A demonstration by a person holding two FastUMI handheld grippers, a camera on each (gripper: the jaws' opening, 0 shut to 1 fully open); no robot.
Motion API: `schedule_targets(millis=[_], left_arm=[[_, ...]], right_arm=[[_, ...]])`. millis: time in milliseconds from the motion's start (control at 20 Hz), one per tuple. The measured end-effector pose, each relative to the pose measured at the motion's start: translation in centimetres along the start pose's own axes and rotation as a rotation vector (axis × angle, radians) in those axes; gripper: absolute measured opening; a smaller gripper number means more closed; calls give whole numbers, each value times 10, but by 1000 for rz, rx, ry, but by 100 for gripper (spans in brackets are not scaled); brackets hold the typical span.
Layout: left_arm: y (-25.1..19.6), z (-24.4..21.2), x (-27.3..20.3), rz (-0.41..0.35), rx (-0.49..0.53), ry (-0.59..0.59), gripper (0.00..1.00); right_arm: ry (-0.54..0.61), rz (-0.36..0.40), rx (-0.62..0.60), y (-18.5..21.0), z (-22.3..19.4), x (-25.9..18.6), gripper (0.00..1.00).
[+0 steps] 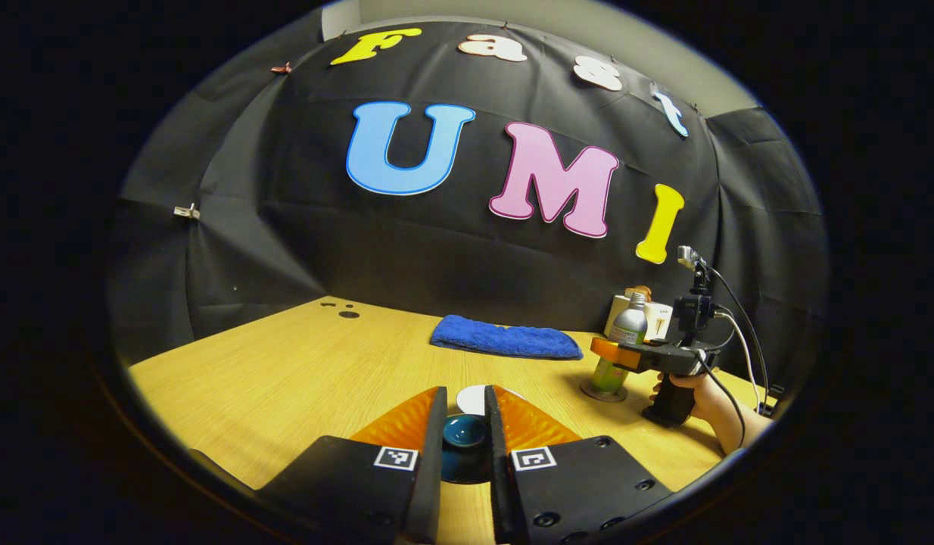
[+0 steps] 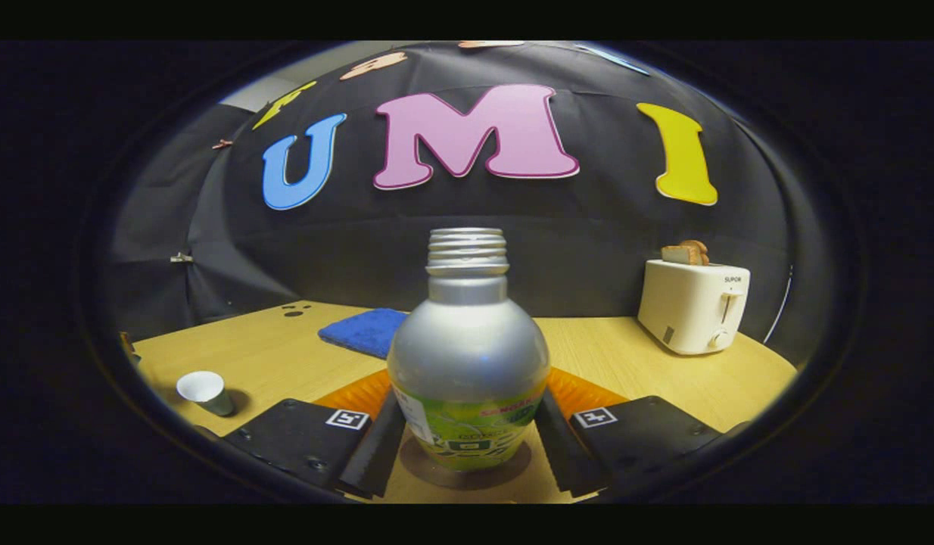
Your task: Open the teacup lid with one hand, grasp the water bottle and pour water into the teacup with the other hand; after pouring, place the water bottle on the coaster and then close the teacup lid.
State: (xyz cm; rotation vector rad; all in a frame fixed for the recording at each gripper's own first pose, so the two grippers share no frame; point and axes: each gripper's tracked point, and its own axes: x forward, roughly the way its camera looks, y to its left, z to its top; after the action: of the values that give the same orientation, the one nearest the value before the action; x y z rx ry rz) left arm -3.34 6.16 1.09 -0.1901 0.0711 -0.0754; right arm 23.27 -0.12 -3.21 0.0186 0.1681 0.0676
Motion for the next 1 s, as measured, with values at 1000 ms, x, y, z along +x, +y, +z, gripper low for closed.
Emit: schedule_targets(millis=[1000], left_arm=[[6,15,-38,59,31,-41,31]], right_arm=[[56,-79,40,2,-7,-41,100]])
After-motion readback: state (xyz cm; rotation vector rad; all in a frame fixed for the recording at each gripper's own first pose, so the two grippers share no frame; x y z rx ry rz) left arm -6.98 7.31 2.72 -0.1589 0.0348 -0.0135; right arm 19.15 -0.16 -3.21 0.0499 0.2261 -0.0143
